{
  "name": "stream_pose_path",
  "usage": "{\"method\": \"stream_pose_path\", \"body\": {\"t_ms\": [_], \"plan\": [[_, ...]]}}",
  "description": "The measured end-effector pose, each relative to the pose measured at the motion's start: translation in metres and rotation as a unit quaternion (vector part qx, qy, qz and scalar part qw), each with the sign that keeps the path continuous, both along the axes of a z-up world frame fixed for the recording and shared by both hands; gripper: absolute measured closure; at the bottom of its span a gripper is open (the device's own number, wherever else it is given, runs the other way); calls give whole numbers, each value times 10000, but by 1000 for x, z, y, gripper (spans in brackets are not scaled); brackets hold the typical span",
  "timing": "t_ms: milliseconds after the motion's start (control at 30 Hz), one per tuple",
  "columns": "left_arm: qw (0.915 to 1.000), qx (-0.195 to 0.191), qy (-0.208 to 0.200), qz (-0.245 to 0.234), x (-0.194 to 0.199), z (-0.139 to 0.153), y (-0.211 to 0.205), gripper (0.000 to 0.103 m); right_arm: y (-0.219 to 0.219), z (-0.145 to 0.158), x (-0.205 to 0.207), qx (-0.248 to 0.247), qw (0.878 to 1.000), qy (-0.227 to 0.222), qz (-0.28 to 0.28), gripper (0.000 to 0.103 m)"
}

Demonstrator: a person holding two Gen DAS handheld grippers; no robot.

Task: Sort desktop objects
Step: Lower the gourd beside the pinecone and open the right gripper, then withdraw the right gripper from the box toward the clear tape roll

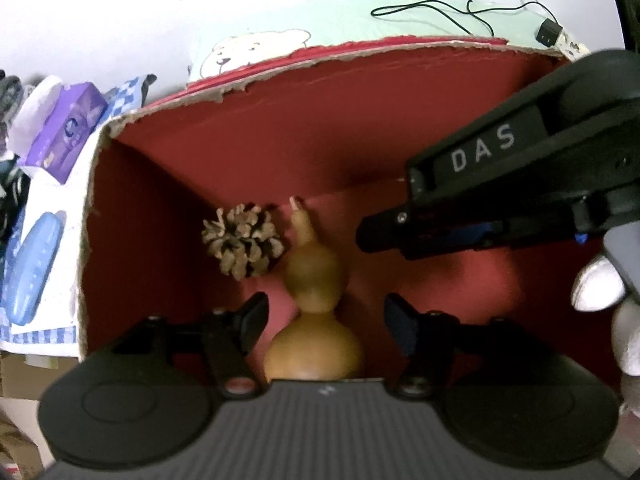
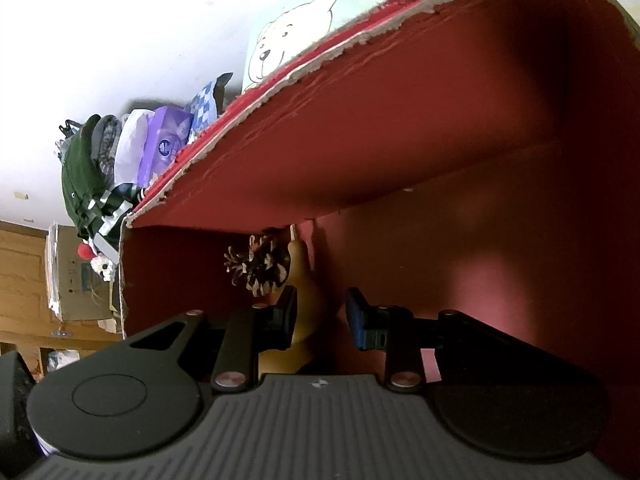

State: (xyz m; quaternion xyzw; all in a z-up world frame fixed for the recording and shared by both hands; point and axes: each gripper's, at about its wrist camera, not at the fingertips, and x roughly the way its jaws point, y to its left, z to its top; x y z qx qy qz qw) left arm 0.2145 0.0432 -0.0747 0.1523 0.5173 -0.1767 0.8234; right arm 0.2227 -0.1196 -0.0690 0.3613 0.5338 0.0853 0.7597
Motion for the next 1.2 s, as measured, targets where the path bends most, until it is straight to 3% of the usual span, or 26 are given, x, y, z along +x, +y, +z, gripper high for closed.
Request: {"method": "stream_pose_path", "body": {"t_ms": [400,600,767,900,1067,1200], "plan": [[9996,228,-139,-55,-2,-2,-4,34,-2,2,-5,-102,9998,-103,-141,72],[9996,142,-205,-103,-1,1,-2,33,-3,7,-8,-170,9993,-276,-180,72],[9967,52,-802,-75,-19,37,3,33,-5,28,-28,-272,9953,-923,-92,72],[9933,-174,-1141,9,-44,68,20,34,-27,54,-60,277,9881,-1509,-114,72],[9911,-533,-1217,-22,-91,89,35,41,-48,90,-112,336,9741,-2225,230,72],[9912,-932,-933,-140,-126,92,37,43,-50,98,-151,129,9671,-2400,829,72]]}}
